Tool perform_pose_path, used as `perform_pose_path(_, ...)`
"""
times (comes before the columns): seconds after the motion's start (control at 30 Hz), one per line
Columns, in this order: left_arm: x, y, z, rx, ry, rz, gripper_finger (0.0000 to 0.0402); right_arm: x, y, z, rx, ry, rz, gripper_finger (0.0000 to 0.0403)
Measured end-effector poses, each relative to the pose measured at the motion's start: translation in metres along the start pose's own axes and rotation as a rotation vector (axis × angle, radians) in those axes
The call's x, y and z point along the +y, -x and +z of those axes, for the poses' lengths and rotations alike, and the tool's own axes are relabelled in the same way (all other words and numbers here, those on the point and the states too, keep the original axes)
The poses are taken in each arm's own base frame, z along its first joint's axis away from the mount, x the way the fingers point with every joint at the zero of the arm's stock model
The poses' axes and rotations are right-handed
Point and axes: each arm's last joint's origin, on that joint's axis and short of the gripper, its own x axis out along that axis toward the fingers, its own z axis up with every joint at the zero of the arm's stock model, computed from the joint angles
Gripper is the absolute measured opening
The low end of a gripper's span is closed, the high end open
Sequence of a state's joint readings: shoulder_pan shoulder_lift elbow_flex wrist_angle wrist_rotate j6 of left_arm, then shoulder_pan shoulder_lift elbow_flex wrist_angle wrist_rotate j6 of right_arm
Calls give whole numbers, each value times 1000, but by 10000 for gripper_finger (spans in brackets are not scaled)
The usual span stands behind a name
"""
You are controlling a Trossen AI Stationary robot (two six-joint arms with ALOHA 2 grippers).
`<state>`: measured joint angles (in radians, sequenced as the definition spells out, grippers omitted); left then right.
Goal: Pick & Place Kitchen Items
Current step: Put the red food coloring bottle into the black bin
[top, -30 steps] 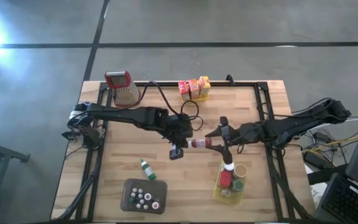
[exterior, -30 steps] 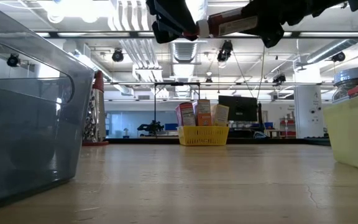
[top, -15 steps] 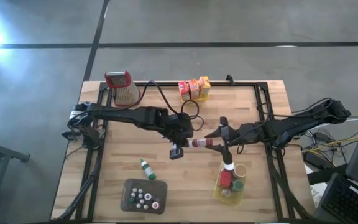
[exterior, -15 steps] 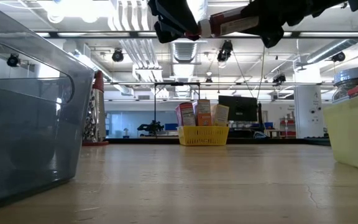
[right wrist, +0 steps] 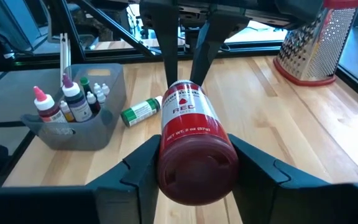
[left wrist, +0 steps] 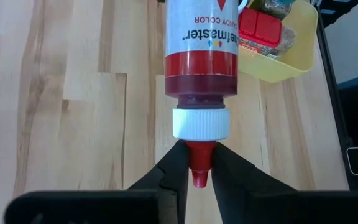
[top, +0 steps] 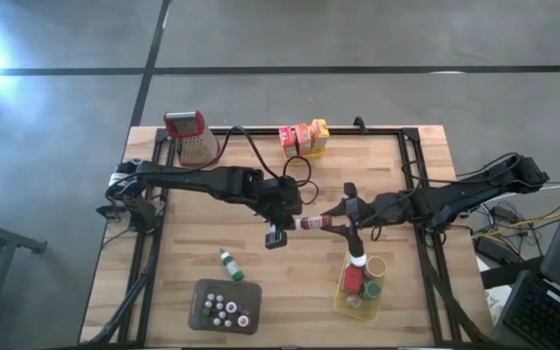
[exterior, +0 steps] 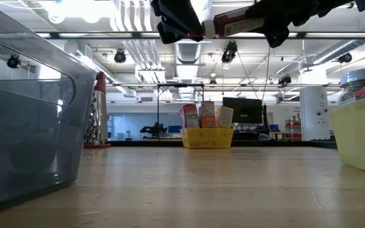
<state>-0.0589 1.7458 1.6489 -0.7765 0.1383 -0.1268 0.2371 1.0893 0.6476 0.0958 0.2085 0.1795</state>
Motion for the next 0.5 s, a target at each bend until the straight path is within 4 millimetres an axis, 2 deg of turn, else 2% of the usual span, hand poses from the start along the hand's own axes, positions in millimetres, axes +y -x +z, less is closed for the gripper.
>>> perform_pose_path(0.3,-1,0,1,-9,-12,-4,128,0,0,0,0,0,-4,162)
perform_pose_path(0.5,-1,1,1,1,-45,-7,186,0,0,-1,3,0,-8,147)
